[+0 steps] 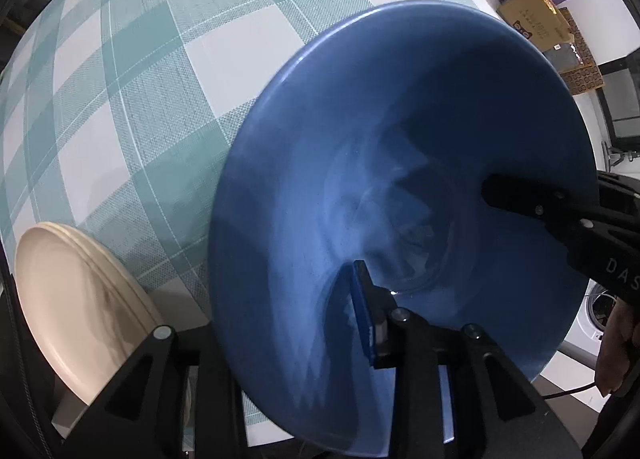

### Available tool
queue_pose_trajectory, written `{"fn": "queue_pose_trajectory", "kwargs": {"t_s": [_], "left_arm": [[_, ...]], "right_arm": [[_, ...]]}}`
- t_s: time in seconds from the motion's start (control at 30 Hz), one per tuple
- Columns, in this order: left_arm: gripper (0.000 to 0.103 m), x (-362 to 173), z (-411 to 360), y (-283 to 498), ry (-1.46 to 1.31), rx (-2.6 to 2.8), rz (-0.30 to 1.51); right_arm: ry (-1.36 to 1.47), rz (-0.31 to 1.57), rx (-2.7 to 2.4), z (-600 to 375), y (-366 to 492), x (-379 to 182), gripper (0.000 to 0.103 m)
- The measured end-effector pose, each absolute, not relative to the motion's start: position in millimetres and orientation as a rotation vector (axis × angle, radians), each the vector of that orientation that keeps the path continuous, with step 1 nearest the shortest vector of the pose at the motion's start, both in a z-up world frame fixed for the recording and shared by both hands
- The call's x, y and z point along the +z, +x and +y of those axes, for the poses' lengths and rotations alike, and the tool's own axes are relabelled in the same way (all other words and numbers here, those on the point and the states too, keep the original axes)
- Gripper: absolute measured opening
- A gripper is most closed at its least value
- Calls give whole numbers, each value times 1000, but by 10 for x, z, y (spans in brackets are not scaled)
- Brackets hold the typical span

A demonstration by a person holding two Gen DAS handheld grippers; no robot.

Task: Organize plates and bowls
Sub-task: 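Lift the blue bowl stack off the table with both tools, then carry the bowl stack with both tools over the cream plate stack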

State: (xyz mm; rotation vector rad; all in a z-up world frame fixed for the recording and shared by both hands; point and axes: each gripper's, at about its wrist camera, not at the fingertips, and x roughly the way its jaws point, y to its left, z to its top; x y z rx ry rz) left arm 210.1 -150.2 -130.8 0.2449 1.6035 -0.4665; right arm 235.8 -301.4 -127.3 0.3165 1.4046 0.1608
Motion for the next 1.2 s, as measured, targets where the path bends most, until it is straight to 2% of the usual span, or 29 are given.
{"fn": "queue_pose_trajectory", "kwargs": {"t_s": [0.27,0.83,1.2], "left_arm": [[23,-1274,-1470,2134,224,-476,1650],[22,-1035,-1171,2136,164,-443,1656],[22,-664,-405,2118,57,-344,1607]], "right_arm": [[362,1461,166,-3058,2399,-1280,11],[336,1442,193,-2798,2508,-946,11],[224,1407,288,-2003,2678,-578,11]]}}
